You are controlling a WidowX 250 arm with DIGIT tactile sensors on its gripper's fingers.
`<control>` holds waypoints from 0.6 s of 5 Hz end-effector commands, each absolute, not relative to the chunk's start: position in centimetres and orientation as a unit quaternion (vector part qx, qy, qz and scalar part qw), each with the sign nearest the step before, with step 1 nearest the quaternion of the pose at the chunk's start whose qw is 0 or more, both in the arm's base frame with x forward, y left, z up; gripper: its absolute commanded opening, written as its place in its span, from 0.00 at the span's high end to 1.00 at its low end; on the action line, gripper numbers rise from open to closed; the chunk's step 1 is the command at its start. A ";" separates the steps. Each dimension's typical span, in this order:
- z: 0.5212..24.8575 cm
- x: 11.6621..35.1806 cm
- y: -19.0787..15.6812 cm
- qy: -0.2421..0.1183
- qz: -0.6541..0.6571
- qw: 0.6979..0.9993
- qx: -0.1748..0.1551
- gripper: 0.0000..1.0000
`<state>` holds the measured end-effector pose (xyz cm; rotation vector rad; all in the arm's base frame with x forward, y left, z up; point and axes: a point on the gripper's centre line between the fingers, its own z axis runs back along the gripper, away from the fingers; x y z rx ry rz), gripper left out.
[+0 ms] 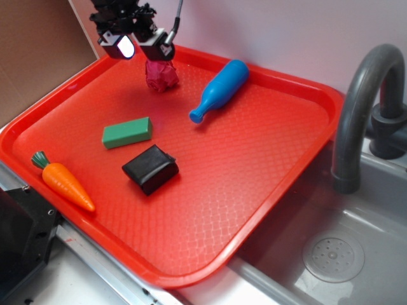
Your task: Grab the red paper.
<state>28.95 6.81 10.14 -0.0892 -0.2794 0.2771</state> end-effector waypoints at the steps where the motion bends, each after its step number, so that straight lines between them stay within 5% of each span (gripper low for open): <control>1: 9.3 31.3 8.3 -0.142 0.144 0.979 -0.023 0.00; 3: 7.2 31.7 8.1 -0.113 0.140 0.984 -0.017 0.00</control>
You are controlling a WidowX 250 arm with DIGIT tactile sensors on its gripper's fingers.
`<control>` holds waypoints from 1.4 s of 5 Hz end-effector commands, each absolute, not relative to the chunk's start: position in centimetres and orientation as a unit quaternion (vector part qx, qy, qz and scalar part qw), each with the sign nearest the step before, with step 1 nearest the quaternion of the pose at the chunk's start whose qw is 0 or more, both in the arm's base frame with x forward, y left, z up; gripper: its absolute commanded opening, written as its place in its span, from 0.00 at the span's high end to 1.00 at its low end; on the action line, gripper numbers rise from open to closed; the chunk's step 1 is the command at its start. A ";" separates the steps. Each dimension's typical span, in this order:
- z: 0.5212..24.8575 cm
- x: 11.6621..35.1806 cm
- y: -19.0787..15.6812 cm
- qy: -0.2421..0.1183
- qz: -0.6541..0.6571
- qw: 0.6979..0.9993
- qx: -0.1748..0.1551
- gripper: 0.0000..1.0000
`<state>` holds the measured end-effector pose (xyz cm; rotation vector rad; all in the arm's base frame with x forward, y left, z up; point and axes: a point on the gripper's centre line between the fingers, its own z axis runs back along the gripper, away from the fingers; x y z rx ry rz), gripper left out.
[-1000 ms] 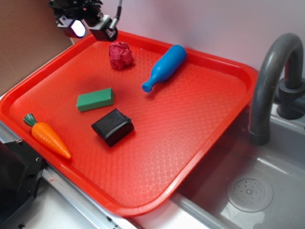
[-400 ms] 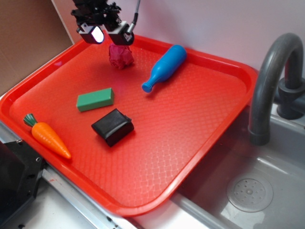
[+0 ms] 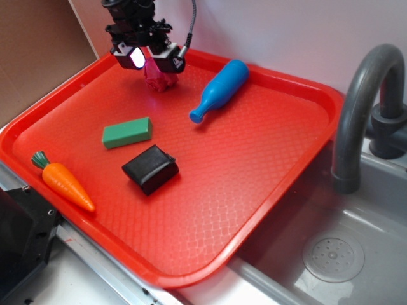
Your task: Grab the red paper.
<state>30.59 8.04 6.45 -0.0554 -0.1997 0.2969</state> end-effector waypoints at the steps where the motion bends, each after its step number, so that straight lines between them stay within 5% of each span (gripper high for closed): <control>1: 6.8 31.6 8.1 -0.104 0.133 0.986 -0.017 1.00; 3: 6.7 31.6 8.3 -0.101 0.139 0.985 -0.011 1.00; 5: 14.4 29.6 5.7 -0.102 0.135 0.985 0.025 1.00; 7: 22.2 25.3 3.3 -0.093 0.093 0.991 -0.019 1.00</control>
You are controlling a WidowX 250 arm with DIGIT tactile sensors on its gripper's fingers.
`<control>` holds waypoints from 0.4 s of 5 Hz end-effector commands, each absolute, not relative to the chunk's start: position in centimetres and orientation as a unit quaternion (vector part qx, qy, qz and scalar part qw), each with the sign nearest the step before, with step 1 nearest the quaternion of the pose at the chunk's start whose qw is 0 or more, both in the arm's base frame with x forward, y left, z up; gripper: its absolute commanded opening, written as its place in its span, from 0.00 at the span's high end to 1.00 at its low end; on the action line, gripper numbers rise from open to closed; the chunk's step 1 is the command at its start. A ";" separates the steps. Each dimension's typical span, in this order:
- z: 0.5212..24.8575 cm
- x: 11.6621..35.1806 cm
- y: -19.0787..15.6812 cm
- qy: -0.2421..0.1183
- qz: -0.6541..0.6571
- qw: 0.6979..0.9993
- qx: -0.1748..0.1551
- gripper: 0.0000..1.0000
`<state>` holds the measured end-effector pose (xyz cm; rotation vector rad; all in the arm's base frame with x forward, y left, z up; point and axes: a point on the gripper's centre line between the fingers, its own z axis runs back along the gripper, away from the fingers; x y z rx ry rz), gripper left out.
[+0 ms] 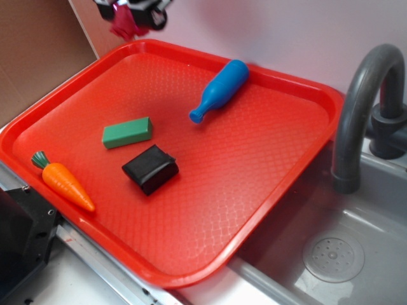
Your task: Grab the red paper.
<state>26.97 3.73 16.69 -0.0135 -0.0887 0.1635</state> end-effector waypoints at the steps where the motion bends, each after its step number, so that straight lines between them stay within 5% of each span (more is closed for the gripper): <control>1: 25.0 23.7 4.1 -0.114 0.114 0.986 -0.052 1.00; 2: 25.2 23.4 4.6 -0.119 0.121 0.984 -0.062 1.00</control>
